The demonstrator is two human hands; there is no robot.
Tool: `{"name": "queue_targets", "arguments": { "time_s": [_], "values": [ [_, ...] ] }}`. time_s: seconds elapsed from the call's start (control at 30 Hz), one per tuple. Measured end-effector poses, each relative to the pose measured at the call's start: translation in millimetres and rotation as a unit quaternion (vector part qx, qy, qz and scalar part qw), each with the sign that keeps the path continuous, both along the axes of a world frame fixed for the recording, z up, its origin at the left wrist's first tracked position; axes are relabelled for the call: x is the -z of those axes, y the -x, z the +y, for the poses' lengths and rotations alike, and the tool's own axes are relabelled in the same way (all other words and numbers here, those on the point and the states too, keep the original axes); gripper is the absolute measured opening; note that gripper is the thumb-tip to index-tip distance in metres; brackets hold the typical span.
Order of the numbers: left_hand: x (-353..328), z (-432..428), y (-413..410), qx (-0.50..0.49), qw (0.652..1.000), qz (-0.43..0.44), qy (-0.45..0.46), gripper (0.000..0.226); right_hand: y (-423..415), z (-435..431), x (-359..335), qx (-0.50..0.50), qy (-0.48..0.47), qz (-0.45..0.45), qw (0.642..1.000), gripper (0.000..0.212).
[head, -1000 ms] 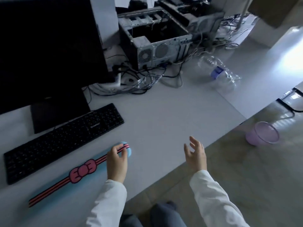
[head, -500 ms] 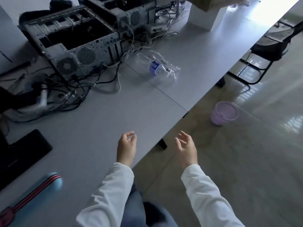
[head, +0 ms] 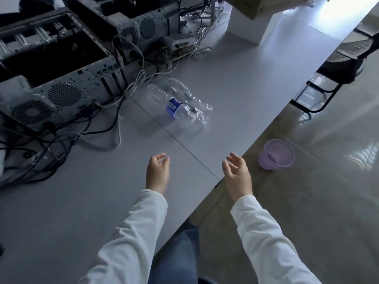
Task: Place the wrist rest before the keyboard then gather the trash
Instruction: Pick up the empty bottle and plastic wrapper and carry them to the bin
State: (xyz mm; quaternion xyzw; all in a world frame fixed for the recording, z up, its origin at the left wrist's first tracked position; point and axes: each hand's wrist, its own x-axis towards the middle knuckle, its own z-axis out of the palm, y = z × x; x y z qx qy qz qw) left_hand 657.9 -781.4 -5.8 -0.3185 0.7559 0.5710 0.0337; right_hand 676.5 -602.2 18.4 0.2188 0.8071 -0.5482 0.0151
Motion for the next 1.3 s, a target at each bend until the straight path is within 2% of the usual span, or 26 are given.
{"name": "queue_targets", "arguments": {
  "time_s": [0.17,0.3,0.5,0.73,0.9,1.03,1.3],
  "values": [
    [1.6,11.0,63.0,-0.019,1.000,-0.007,-0.021,0.037,69.7,16.7,2.1,-0.008,-0.017,-0.005,1.000,0.044],
    [3.0,15.4,91.5,-0.035,0.998,-0.023,-0.039,0.038,95.0,21.2,11.9,-0.022,-0.030,-0.032,0.999,0.046],
    [8.2,14.1,127.4,-0.088,0.994,-0.033,-0.053,0.041,142.1,20.0,20.3,-0.070,-0.041,-0.058,0.995,0.058],
    [17.0,10.5,176.3,-0.160,0.985,-0.032,-0.063,0.060,232.7,9.9,37.8,-0.123,-0.077,-0.063,0.987,0.068],
    [34.2,14.7,213.3,-0.239,0.968,-0.040,-0.059,0.071,298.1,-7.0,59.6,-0.209,-0.145,-0.065,0.965,0.071],
    [45.4,19.5,241.7,-0.305,0.948,-0.075,-0.053,0.072,332.9,-26.7,76.6,-0.263,-0.190,-0.086,0.942,0.083],
    [54.7,14.0,256.5,-0.345,0.934,-0.067,-0.066,0.073,362.7,-52.5,92.7,-0.341,-0.262,-0.073,0.900,0.091]
  ]
}}
